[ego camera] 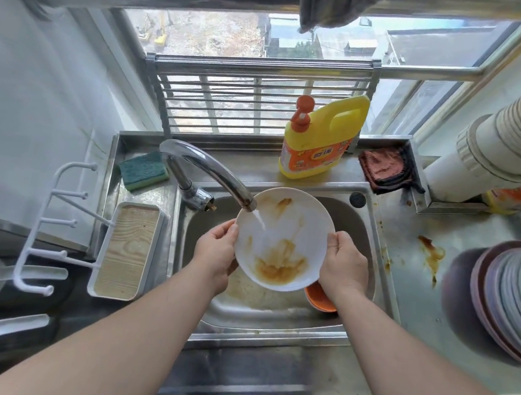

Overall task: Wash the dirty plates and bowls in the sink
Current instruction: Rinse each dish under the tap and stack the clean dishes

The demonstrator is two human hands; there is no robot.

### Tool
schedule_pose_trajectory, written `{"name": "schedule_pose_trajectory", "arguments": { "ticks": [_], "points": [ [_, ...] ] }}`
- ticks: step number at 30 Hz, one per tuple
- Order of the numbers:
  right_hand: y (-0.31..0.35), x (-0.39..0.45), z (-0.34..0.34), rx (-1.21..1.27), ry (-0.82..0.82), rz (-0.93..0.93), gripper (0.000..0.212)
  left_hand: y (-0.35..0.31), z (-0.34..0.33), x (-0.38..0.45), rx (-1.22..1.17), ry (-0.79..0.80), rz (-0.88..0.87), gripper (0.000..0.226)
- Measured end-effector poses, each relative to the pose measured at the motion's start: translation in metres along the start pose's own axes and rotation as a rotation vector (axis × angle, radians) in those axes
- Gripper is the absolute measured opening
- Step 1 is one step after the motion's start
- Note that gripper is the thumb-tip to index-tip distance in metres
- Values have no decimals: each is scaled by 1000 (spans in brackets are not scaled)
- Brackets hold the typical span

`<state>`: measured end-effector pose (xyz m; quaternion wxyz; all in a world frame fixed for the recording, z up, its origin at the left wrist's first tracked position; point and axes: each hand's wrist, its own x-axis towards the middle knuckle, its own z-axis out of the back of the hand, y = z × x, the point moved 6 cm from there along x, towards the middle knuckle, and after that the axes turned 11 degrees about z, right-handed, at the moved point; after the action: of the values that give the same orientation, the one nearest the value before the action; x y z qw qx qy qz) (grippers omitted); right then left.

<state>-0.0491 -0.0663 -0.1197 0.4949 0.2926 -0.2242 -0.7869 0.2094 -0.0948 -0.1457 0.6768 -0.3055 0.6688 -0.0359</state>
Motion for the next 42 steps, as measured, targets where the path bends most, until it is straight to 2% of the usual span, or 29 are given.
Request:
{"name": "schedule_pose_trajectory", "arguments": {
  "ticks": [9, 17, 22, 27, 39, 42],
  "points": [
    [12, 7, -29, 106, 14, 9, 42, -30, 12, -7, 9, 42, -140, 18],
    [37, 10, -48, 50, 63, 82, 37, -40, 49, -5, 147, -112, -314, 17],
    [50, 15, -42, 9, 57, 192, 31, -30, 59, 5, 66, -164, -272, 13],
    [57, 21, -22, -18, 45, 287, 28, -25, 47, 8, 16, -151, -238, 13],
    [48, 34, 42, -106, -94, 364, 36, -11, -12, 2, -76, 13, -151, 16],
    [43, 33, 57, -137, -128, 376, 37, -7, -25, -3, -64, 26, -146, 8]
  ]
}}
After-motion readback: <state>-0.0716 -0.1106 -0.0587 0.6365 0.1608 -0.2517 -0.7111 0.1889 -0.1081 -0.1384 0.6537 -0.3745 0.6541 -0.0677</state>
